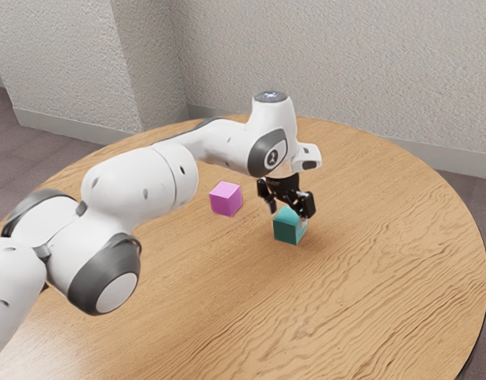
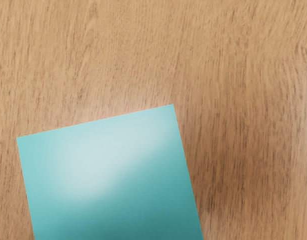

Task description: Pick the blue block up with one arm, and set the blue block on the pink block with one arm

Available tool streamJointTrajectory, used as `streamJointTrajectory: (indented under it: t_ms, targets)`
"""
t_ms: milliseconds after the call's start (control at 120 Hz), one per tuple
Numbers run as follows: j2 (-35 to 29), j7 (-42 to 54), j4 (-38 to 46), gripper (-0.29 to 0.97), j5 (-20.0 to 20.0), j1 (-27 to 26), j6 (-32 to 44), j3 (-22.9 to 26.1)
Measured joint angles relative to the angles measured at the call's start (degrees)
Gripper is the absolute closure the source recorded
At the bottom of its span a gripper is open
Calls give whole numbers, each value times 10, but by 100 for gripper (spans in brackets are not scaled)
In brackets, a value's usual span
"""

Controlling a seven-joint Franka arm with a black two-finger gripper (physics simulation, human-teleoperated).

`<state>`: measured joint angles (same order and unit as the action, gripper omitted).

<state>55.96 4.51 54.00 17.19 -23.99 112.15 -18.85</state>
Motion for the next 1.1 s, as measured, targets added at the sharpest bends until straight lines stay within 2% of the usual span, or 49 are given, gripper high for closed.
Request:
streamJointTrajectory:
  t_ms: [375,633,925,1100]
  targets:
    - [25,0,1,0,6,3,47,-5]
    - [33,-4,4,0,30,5,72,-15]
    - [42,-8,5,0,37,4,91,-15]
    - [44,-9,5,11,37,2,96,-15]
